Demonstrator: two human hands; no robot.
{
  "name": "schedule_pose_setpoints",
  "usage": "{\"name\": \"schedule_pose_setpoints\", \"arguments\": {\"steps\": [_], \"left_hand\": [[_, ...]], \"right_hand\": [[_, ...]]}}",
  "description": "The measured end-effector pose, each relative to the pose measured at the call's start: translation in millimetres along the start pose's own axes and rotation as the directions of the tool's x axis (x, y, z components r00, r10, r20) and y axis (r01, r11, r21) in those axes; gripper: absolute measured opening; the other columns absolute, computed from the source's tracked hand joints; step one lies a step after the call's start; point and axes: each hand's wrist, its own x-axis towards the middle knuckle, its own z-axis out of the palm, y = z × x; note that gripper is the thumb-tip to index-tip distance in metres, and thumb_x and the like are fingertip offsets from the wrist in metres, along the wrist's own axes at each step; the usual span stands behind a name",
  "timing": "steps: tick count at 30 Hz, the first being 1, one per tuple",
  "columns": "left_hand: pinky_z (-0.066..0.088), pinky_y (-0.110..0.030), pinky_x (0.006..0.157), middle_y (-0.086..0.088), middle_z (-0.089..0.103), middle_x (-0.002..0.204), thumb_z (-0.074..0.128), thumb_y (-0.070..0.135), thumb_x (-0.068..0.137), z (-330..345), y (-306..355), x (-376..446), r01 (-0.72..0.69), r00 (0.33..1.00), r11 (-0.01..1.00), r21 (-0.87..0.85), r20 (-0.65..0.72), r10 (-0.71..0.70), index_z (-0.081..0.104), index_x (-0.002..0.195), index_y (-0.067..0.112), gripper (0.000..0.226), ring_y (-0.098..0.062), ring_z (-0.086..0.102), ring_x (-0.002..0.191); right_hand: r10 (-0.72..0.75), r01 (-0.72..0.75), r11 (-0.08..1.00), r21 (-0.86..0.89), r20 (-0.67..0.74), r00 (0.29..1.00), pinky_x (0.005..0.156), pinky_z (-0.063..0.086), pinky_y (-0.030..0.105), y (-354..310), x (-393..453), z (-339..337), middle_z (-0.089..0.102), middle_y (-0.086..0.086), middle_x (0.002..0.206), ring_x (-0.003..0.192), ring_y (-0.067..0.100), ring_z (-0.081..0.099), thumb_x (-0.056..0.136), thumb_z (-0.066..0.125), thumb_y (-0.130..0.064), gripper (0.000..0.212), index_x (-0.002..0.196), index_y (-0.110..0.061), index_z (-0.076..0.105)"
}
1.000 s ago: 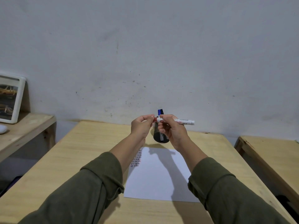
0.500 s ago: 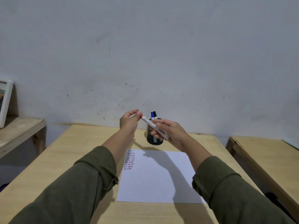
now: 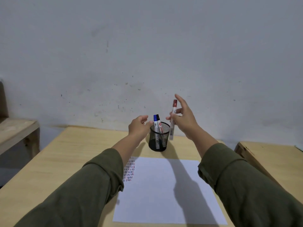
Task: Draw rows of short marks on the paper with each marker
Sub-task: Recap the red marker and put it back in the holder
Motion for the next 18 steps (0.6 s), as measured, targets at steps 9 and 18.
{"name": "schedule_pose_setpoints", "arguments": {"steps": [9, 18], "left_hand": [[0.033, -0.039, 0.112, -0.004, 0.045, 0.147, 0.063, 0.038, 0.084, 18.7, -17.9, 23.2, -0.045, 0.990, 0.963, 0.267, 0.137, 0.009, 0.038, 0.142, 0.015, 0.067, -0.024, 0.042, 0.135], [0.037, -0.029, 0.101, -0.001, 0.053, 0.140, 0.063, 0.033, 0.085, 22.8, -29.8, 29.3, -0.066, 0.984, 0.969, 0.240, 0.176, 0.024, 0.045, 0.138, 0.021, 0.058, -0.020, 0.048, 0.129]], "right_hand": [[-0.082, 0.072, 0.993, -0.090, -0.108, 0.991, 0.066, 0.047, 0.018, 10.0, 47.0, 20.0, 0.054, -0.008, 0.091, 0.089, 0.018, 0.066, 0.090, 0.051, 0.002, 0.059, 0.131, -0.040, 0.042], [-0.115, 0.099, 0.957, -0.273, -0.044, 0.992, 0.069, 0.046, 0.022, 42.1, 55.2, 37.5, 0.059, 0.004, 0.097, 0.088, 0.018, 0.058, 0.088, 0.056, -0.003, 0.054, 0.130, -0.035, 0.045]]}}
